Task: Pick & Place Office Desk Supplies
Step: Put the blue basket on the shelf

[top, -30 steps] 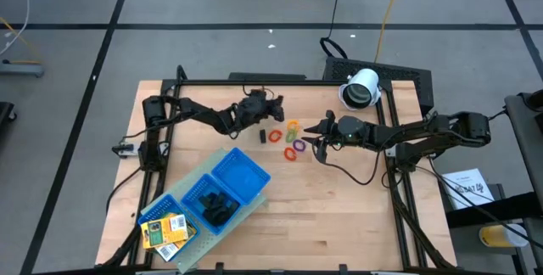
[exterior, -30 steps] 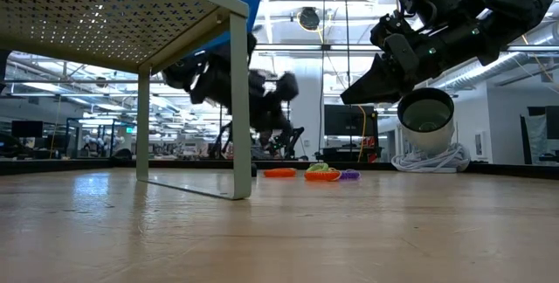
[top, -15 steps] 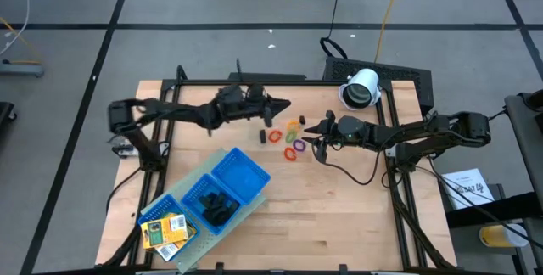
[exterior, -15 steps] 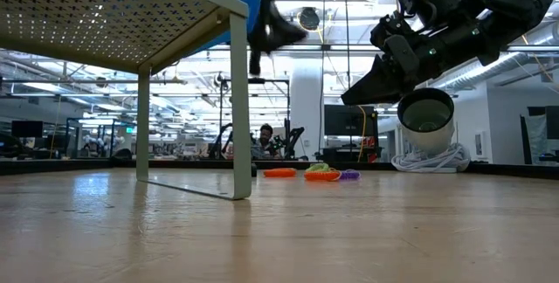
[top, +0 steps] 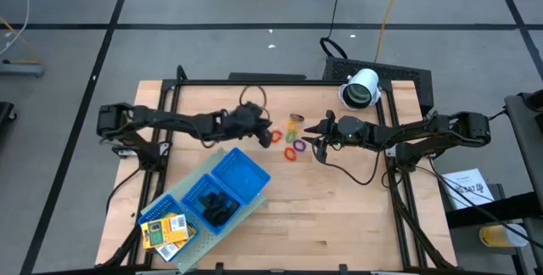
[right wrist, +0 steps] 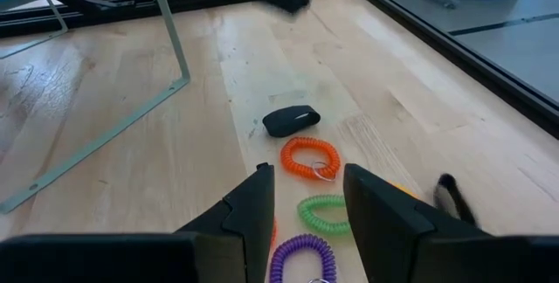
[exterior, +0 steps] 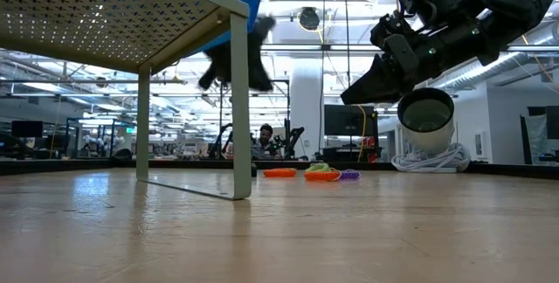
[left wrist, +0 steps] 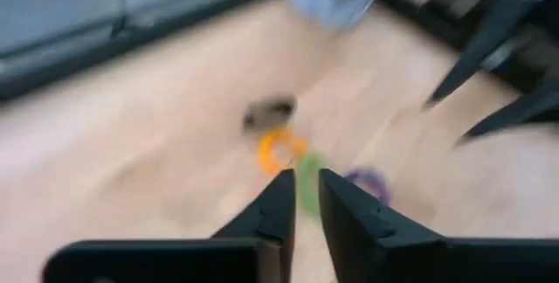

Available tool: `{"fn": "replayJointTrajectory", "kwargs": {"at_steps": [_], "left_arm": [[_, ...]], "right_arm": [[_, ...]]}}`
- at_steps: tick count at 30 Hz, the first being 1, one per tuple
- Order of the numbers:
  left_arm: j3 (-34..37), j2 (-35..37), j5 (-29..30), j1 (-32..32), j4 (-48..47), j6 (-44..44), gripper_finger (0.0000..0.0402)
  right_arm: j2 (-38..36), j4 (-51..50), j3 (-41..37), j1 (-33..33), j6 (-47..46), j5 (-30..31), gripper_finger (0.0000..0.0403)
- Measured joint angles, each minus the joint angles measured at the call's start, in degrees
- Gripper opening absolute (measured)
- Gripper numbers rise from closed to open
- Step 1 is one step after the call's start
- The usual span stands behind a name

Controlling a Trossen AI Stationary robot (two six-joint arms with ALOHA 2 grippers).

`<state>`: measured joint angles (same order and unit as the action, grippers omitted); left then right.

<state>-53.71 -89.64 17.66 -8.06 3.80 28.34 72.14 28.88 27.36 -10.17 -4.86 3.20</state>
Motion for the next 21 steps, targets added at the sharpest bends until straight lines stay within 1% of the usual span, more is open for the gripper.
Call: {"fn": "replayJointTrajectory", "kwargs": {"at_steps": [3,8,12,17,21], "left_arm": [[-0.01,-2.79,-0.17,0.31,-4.82,5.05,0.0094],[0.04,-7.91,-1.29,0.41,-8.87,13.68,0.0173],[-0.01,-11.87,-1.56,0.71,-8.22,15.37,0.0223],[-0.29,-15.91,-0.09,0.64,-8.66,19.47,0.0256],[-0.16,-19.06,6.49,0.77,-7.61,21.52,0.0263]], "right_arm": [[0.01,0.00,0.00,0.00,0.00,0.00,0.0128],[0.00,0.00,0.02,-0.02,0.00,0.00,0.0128],[0.00,0.01,0.01,-0.02,0.00,0.00,0.0128],[0.00,-0.02,0.00,-0.02,0.00,0.00,0.0128],[0.00,-0.02,0.01,-0.03,0.01,0.01,0.0128]]}}
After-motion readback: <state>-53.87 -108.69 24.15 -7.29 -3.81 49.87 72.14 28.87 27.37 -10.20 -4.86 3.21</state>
